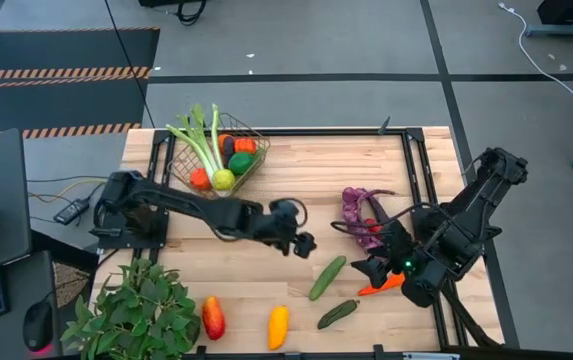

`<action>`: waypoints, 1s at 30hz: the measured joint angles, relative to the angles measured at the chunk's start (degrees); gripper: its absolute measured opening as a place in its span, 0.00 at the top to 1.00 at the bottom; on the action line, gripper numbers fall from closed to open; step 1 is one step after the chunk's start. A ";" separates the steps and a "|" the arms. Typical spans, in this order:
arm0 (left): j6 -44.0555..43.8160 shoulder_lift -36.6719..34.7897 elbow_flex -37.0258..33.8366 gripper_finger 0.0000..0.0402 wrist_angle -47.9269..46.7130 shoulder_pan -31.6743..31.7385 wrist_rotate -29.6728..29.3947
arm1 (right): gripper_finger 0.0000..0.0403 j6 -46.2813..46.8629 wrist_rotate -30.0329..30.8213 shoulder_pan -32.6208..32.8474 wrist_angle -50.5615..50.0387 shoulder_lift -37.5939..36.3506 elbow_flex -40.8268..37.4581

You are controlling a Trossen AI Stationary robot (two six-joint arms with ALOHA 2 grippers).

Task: Build produce basket
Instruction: Put the cucumber into the wire basket

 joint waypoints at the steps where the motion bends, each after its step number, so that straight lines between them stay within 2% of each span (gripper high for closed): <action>1: -1.64 1.00 0.00 0.01 1.24 -0.48 0.15 | 0.14 0.74 -0.09 0.07 -0.86 0.10 0.00; 4: -4.71 3.33 -0.02 0.01 4.39 -1.51 0.29 | 0.14 1.24 -1.83 0.33 -2.97 0.34 -0.02; 8: -3.88 4.71 -0.02 0.01 6.34 -1.92 0.39 | 0.14 1.70 -3.70 0.41 -3.65 0.32 0.00; 14: -0.06 4.71 -0.02 0.01 3.99 -1.07 0.22 | 0.14 3.28 -3.38 0.42 -4.50 0.30 0.00; 24: -1.41 4.71 -0.02 0.01 3.72 -1.04 -0.40 | 0.14 5.43 -3.37 0.29 -7.50 0.30 0.00; 30: 6.13 4.71 -0.02 0.01 6.85 -1.42 -0.44 | 0.14 7.24 -2.92 -0.57 -11.14 0.30 0.00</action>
